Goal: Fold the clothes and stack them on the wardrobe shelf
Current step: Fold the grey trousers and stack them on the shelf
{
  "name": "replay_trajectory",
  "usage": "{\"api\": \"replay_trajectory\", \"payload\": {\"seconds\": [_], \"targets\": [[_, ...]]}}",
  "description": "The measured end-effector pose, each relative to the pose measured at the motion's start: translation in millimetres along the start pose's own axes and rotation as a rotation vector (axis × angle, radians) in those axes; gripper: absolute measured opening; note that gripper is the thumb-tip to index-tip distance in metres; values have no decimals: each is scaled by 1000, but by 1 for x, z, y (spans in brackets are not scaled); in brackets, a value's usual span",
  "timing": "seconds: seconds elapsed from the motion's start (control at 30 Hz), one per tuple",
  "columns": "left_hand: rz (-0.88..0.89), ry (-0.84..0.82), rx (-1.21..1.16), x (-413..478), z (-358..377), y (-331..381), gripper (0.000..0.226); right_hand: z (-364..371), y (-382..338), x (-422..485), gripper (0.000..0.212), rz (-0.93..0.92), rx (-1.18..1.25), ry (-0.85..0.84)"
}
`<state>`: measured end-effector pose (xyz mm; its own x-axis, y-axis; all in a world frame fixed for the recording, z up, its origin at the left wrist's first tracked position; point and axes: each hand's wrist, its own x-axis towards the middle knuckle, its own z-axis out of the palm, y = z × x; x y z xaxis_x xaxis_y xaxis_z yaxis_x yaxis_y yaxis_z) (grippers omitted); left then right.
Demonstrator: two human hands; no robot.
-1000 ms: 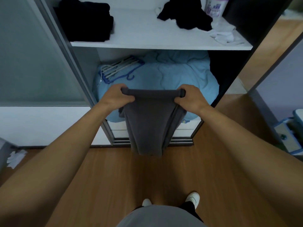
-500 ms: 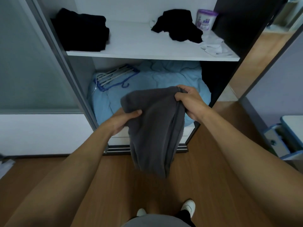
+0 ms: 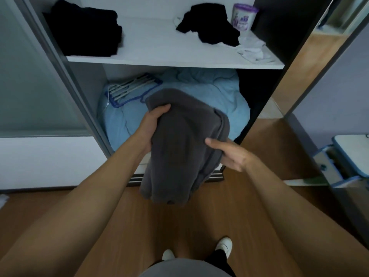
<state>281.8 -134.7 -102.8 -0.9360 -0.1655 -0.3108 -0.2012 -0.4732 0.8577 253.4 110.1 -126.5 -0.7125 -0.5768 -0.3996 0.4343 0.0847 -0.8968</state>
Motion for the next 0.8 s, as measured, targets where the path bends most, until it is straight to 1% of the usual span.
{"api": "replay_trajectory", "payload": {"seconds": [0.07, 0.13, 0.17, 0.23, 0.3, 0.37, 0.43, 0.5, 0.57, 0.6, 0.63, 0.7, 0.73, 0.8], "targets": [[-60, 36, 103, -3, 1, 4, 28, 11, 7, 6, 40, -44, -88, 63], [-84, 89, 175, -2, -5, 13, 25, 17, -11, 9, 40, -83, -117, 77], [-84, 105, 175, -1, -10, 21, 23, 18, -23, 10, 39, -105, -93, 62], [-69, 97, 114, 1, -17, 34, 21, 18, -41, 11, 38, -121, 47, 16], [-75, 86, 53, 3, -17, 39, 20, 19, -38, 8, 36, -86, 127, -5], [-120, 112, 54, 5, -16, 35, 20, 27, -16, 5, 26, 1, 173, -17], [-148, 139, 70, 6, -21, 28, 25, 38, 1, 2, 19, 59, 245, -8], [-143, 93, 39, 3, -36, 17, 41, 44, 3, 5, 22, 40, 297, 21], [-139, -12, -36, -3, -54, 3, 63, 46, 0, 8, 33, 19, 333, 43], [-143, -77, -72, -7, -63, -7, 70, 46, 1, 10, 38, 20, 347, 47], [-156, -135, -99, -11, -70, -18, 73, 47, 2, 12, 40, 26, 369, 50], [-218, -198, -95, -21, -82, -44, 68, 45, 9, 16, 37, 47, 415, 70], [-267, -204, -56, -27, -85, -56, 65, 43, 12, 18, 35, 60, 427, 85], [-385, -165, 79, -35, -86, -74, 57, 41, 17, 22, 31, 89, 409, 115]]}}
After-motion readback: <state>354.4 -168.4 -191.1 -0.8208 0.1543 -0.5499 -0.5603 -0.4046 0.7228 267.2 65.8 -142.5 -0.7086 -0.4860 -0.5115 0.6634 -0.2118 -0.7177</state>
